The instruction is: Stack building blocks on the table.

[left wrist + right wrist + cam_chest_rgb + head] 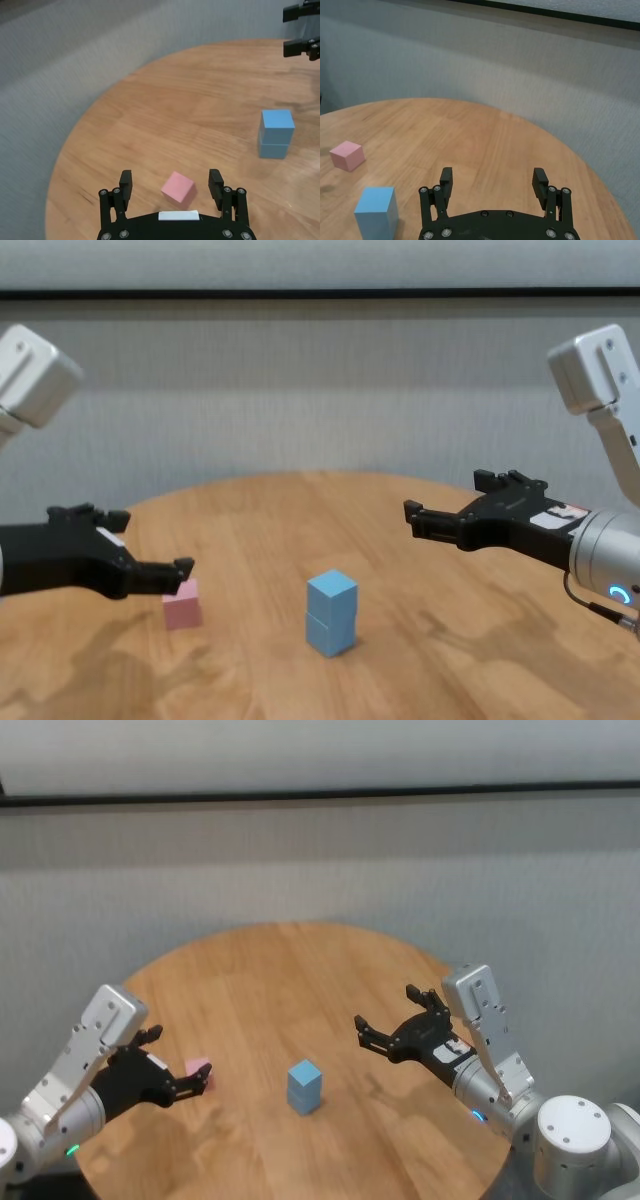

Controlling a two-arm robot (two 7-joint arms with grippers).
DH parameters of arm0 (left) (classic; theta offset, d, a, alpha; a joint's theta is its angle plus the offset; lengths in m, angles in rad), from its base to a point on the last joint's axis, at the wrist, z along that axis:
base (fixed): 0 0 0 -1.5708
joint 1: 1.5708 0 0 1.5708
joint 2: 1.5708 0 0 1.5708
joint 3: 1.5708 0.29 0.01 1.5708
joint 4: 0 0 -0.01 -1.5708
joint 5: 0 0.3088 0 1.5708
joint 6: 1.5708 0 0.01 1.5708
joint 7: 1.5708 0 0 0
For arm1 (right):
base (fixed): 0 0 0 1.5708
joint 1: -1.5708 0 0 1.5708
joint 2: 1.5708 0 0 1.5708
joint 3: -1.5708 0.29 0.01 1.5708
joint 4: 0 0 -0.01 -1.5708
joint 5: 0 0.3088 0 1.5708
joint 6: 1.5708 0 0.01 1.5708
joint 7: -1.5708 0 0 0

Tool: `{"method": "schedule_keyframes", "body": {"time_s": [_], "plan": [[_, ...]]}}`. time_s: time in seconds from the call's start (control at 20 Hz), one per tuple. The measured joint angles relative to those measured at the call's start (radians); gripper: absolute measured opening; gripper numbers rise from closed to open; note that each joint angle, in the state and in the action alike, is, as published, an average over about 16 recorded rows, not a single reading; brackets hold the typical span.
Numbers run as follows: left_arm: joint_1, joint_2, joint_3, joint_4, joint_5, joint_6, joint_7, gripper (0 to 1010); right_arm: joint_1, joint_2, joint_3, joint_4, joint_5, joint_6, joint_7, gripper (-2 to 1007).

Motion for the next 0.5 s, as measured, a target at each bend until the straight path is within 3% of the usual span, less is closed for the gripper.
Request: {"method": "schedule_keyframes", "body": {"time_s": [0.25, 0.5], "plan": [[0.013, -0.025, -0.005, 0.002, 0.013, 0.038, 0.023, 1003, 0.0, -0.001, 0.0, 0.0, 0.001, 0.0, 0.0, 1003], [0.009, -0.052, -0.001, 0.03, 0.024, 0.047, 0.023, 1002, -0.001, -0.001, 0.001, 0.0, 0.001, -0.001, 0.0, 1003]]}}
